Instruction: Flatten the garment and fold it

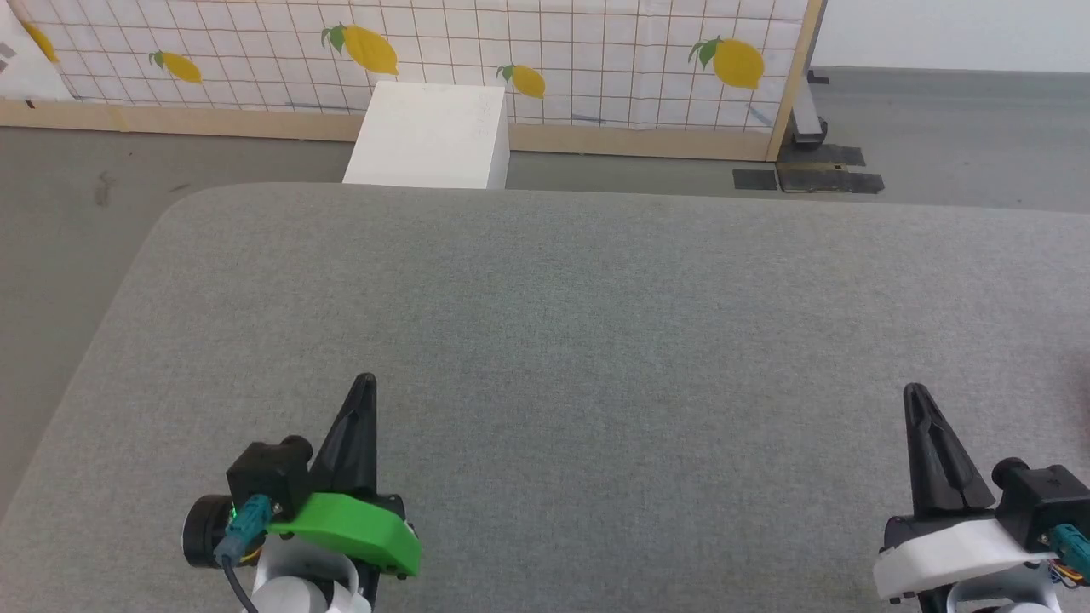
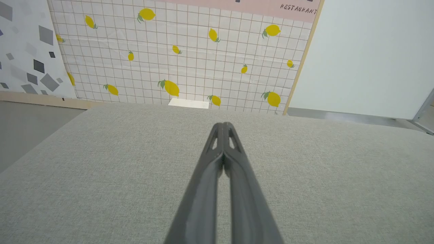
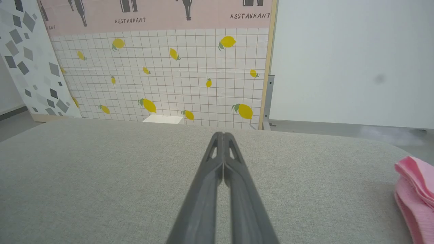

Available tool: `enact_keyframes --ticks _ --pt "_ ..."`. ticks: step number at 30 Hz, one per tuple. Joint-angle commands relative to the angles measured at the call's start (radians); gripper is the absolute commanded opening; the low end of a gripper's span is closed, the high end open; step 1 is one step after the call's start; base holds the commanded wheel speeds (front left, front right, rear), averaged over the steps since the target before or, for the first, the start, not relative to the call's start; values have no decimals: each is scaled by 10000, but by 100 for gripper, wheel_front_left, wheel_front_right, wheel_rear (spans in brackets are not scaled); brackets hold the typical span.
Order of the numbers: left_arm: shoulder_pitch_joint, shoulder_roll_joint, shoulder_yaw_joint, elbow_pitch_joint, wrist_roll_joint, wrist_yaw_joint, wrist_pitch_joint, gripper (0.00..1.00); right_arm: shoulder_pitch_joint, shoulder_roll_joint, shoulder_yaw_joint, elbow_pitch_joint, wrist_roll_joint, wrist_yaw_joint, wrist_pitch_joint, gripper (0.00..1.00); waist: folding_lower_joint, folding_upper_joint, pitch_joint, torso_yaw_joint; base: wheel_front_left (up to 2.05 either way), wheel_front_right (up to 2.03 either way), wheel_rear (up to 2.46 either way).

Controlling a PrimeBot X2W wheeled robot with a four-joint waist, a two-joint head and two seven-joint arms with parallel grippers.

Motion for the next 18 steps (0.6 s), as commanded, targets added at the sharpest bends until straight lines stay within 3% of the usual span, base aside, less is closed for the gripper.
enact_keyframes --ticks 1,18 --pt "134 -9 39 -72 206 63 56 0 -150 9 58 -60 -100 -4 54 0 0 0 -2 1 0 0 0" --pt "204 -13 181 -270 528 215 401 0 -234 13 237 -104 -192 -6 398 0 0 0 -32 9 0 0 0"
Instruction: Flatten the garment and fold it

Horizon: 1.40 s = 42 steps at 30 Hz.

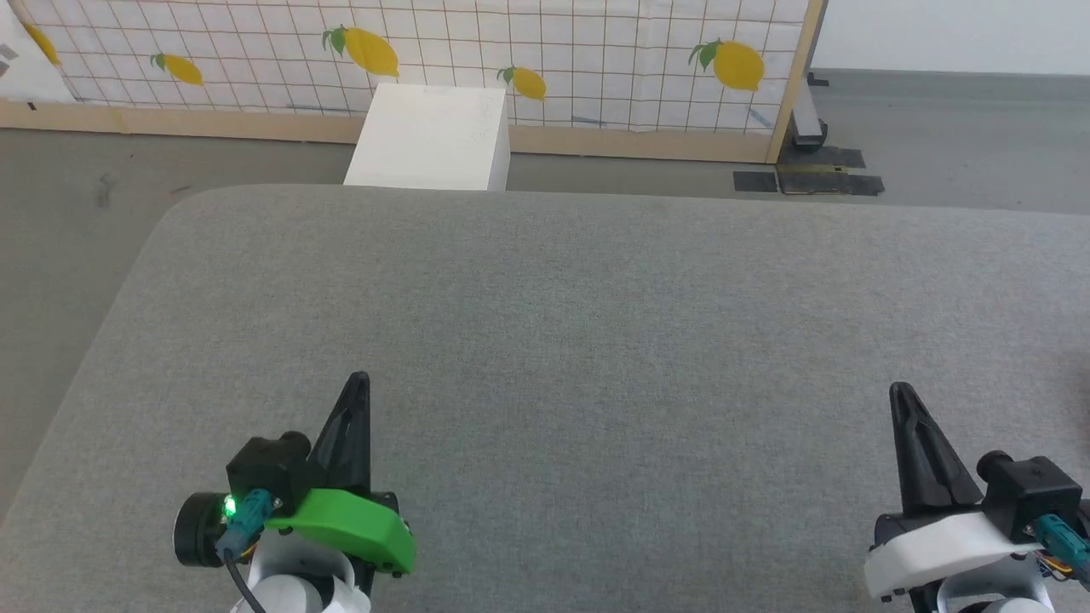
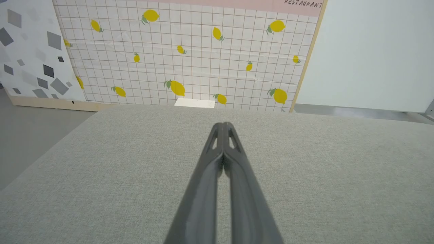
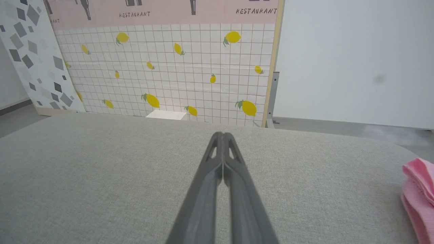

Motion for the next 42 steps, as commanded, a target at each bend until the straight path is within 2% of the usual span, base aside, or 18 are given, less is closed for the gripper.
enact_keyframes --ticks 1,42 --pt "182 -14 62 -62 125 94 63 0 -169 14 59 -63 -107 -6 61 0 0 0 -3 1 0 0 0" --pt "351 -25 406 -541 901 462 898 0 -373 25 493 -170 -330 -11 892 0 0 0 -74 21 0 0 0"
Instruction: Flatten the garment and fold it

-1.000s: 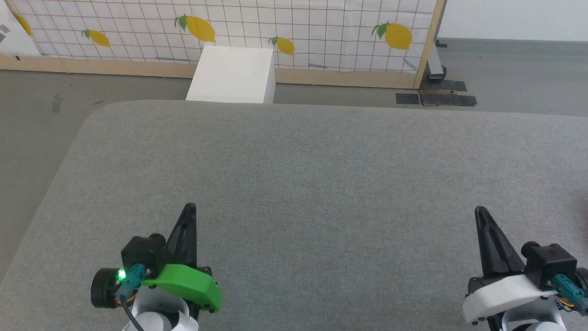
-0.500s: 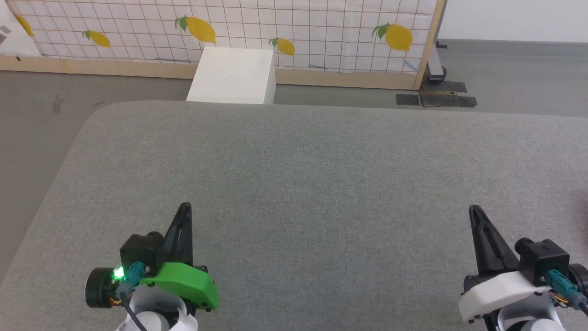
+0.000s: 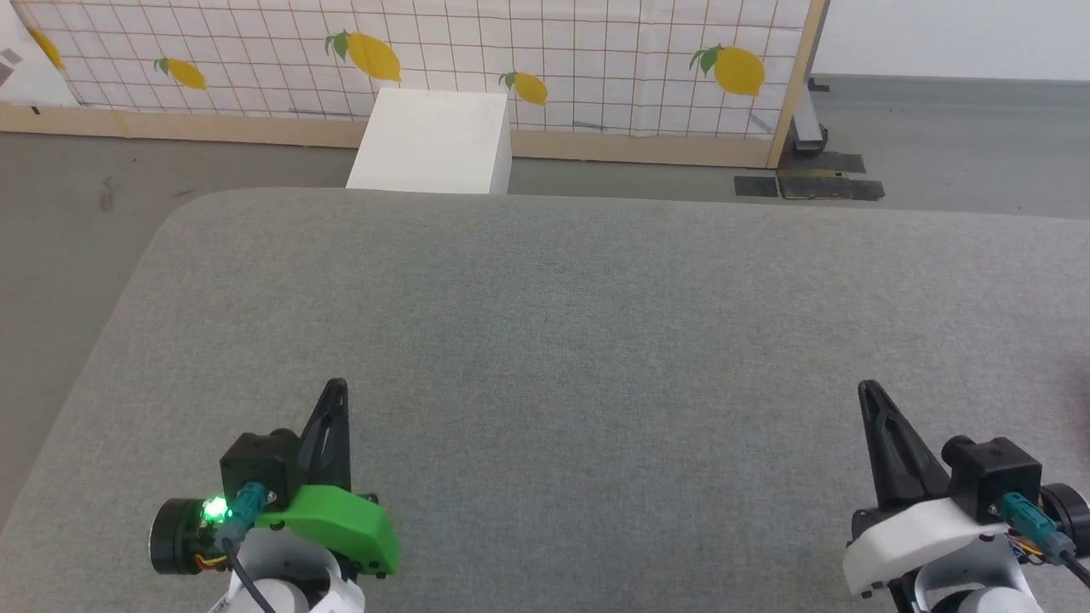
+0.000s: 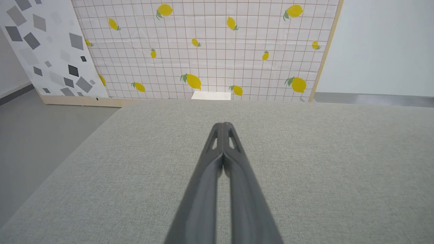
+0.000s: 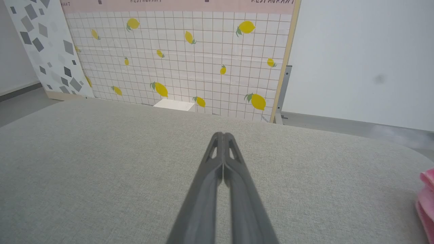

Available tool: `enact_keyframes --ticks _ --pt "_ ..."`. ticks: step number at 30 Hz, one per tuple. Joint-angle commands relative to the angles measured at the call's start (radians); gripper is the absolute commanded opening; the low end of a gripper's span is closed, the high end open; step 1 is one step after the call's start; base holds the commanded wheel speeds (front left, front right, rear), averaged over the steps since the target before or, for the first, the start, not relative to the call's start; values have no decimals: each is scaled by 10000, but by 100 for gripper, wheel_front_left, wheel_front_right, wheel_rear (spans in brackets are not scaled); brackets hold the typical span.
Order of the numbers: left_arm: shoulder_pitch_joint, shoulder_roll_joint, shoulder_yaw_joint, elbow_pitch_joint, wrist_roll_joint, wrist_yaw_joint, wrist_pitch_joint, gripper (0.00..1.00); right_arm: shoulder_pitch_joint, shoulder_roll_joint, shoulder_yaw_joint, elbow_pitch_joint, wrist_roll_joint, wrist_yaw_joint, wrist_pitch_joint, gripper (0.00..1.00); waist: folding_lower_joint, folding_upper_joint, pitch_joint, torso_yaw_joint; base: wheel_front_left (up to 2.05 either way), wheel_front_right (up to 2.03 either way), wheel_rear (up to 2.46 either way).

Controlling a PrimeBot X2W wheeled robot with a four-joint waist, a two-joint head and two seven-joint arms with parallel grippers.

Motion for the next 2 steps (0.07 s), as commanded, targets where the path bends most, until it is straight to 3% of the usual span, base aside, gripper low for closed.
enact_keyframes --ticks 1,2 --pt "164 -23 54 -84 161 75 47 0 -196 23 53 -70 -77 -11 76 0 0 0 -2 1 0 0 0" --pt "169 -23 64 -97 182 85 70 0 -202 23 65 -73 -83 -11 98 0 0 0 -4 1 0 0 0"
